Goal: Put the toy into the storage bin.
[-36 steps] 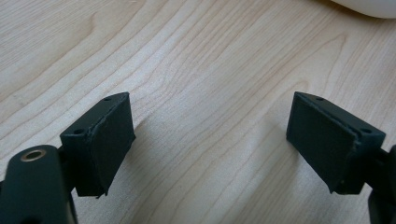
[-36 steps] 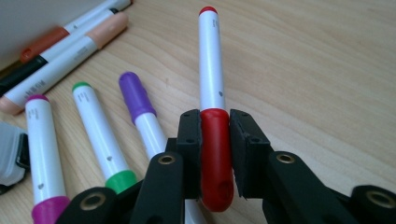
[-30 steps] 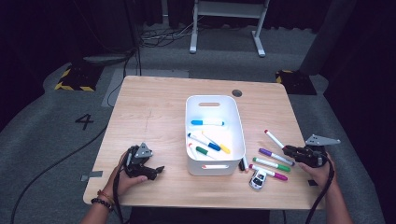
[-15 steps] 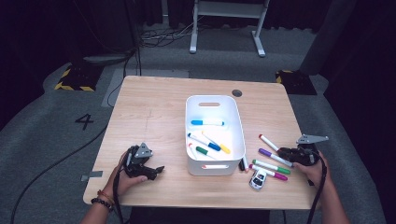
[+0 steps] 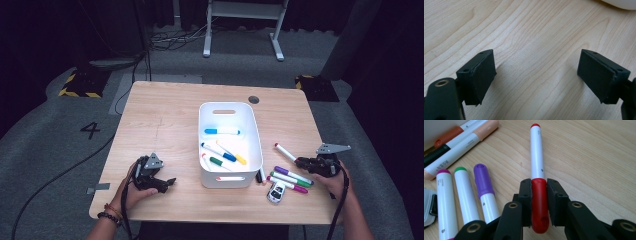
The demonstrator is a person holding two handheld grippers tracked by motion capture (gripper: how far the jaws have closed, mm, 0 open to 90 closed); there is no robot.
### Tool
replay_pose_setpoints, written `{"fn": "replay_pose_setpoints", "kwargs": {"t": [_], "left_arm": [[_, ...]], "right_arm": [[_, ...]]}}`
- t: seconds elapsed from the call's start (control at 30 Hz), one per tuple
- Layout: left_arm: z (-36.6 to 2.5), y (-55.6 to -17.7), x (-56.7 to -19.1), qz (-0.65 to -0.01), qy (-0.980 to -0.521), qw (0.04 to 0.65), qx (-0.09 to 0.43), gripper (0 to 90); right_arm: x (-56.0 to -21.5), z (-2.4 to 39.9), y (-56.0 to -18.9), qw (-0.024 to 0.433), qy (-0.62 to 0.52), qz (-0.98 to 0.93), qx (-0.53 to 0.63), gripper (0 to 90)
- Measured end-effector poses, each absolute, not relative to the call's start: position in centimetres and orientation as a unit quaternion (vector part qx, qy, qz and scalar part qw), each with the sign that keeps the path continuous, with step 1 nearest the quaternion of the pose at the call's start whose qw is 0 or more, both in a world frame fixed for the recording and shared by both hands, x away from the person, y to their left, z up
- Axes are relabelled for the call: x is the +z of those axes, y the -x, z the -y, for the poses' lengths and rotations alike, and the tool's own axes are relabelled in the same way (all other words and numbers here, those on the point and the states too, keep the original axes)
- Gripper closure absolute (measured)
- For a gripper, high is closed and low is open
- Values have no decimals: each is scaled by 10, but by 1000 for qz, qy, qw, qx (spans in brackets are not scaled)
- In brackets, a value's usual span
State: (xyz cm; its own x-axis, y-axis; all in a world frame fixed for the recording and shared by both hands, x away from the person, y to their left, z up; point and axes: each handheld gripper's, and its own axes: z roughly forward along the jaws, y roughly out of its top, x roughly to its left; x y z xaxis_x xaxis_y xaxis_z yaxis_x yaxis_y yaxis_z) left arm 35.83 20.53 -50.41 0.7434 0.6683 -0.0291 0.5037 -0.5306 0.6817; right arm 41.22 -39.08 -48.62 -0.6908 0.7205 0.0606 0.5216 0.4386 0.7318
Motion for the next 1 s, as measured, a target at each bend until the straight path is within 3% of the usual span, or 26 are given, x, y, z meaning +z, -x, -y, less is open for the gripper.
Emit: {"fn": "replay_pose_setpoints", "kwargs": {"t": [0.57,1.0], "left_arm": [[-205,-358,-504,-339,-866,348,118,153],[-206,-358,-504,-336,-868,346,121,153]], "right_arm": [[-456,380,-408,147,-346,-825,421,752],[-389,354,-395,167,-277,-817,478,752]]}}
